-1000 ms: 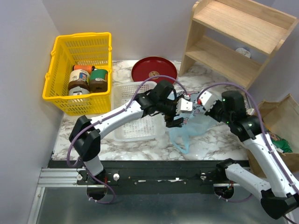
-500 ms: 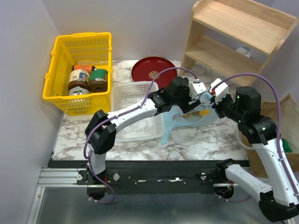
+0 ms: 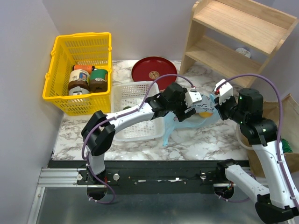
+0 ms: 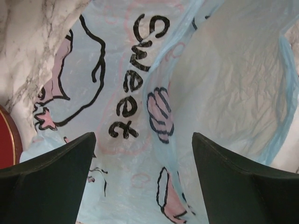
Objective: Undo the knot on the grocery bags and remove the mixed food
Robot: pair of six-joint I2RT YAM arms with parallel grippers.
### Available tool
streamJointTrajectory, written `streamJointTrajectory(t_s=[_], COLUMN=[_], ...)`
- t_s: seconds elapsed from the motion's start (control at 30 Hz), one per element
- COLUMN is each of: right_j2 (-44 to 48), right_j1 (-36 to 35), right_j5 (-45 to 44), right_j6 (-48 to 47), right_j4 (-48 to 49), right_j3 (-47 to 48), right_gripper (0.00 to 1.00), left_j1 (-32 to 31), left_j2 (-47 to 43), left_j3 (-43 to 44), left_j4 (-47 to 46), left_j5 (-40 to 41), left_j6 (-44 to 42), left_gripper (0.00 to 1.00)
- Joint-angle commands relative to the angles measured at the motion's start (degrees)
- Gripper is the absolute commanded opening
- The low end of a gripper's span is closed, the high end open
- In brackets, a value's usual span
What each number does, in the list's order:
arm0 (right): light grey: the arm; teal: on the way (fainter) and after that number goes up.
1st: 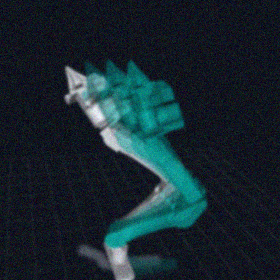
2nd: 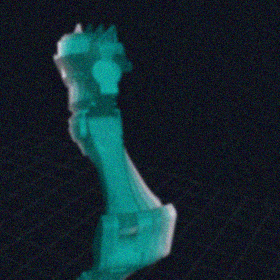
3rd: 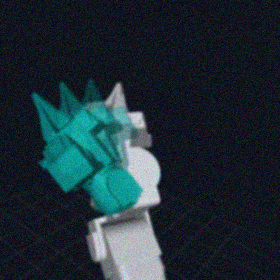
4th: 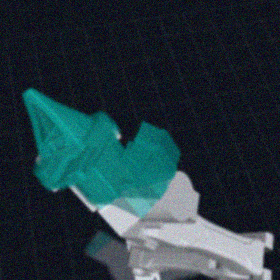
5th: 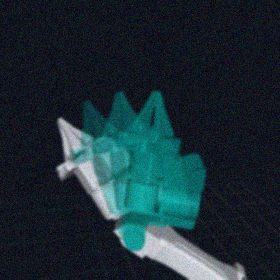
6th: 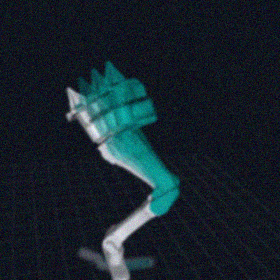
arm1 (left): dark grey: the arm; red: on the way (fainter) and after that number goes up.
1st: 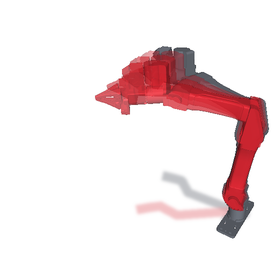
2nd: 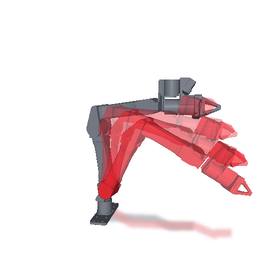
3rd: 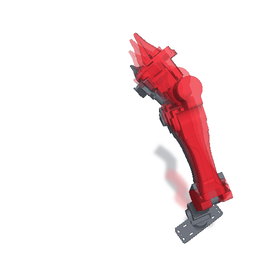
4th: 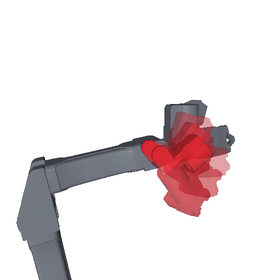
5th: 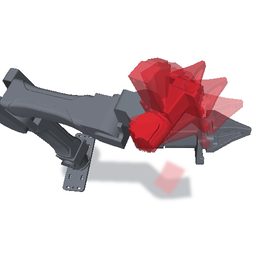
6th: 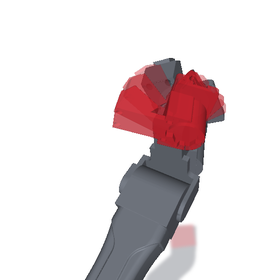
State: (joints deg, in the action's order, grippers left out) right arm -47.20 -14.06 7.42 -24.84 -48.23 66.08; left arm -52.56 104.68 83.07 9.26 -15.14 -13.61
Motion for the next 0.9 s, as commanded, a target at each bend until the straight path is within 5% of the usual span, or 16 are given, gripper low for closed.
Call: streamJointTrajectory(t_s=[0.0, 0.1, 0.13, 0.2, 0.4, 0.47, 0.5, 0.6, 0.77, 0.87], right_j2=[1.14, 2.19, 2.46, 3.34, 5.63, 4.58, 3.96, 0.71, 0.09, -1.13], right_j1=[0.62, 0.62, 0.79, 0.88, 5.71, 5.72, 5.72, 5.72, 5.37, 2.47], right_j5=[-0.03, -2.93, -4.59, -6.79, -21.64, -20.71, -18.17, -1.5, 22.7, 27.82], right_j6=[1.2, 0.85, 0.15, -0.56, 0.49, 0.93, 0.67, -1.69, -6.09, -10.47], right_j4=[-2.83, -3.36, -3.45, -2.93, 5.68, 5.17, 4.29, -0.98, -2.75, -4.84], right_j3=[0.19, -0.77, -1.22, -2.62, -11.15, -7.58, -4.85, 5.87, 12.4, 11.7], right_gripper=[0.08, 0.08, 0.07, 0.05, 0.01, 0.18, 0.42, 0.6, 0.66, 0.52], left_j1=[-0.53, 0.17, 0.43, 1.23, 5.35, 5.62, 5.71, 5.71, 6.15, 6.85], left_j2=[3.94, 4.04, 3.86, 3.34, 1.32, 1.05, 0.7, 1.31, 1.66, 2.19], left_j3=[2.01, 2.18, 2.45, 3.15, 8.33, 10.27, 10.62, 11.06, 8.87, 7.81], left_j4=[-1.34, -1.26, -0.56, 0.49, 1.21, 0.68, 0.5, -0.38, -5.28, -8.19], left_j5=[5.73, 3.2, 1.7, -0.06, -13.58, -19.11, -20.62, -24.93, -29.07, -31.35], left_j6=[-3.17, -5.55, -5.47, -4.77, 4.62, 7.71, 8.15, 12.01, 20.96, 24.58], left_gripper=[0.83, 0.46, 0.18, 0.0, 0.0, 0.0, 0.0, 0.0, 0.0, 0.0])
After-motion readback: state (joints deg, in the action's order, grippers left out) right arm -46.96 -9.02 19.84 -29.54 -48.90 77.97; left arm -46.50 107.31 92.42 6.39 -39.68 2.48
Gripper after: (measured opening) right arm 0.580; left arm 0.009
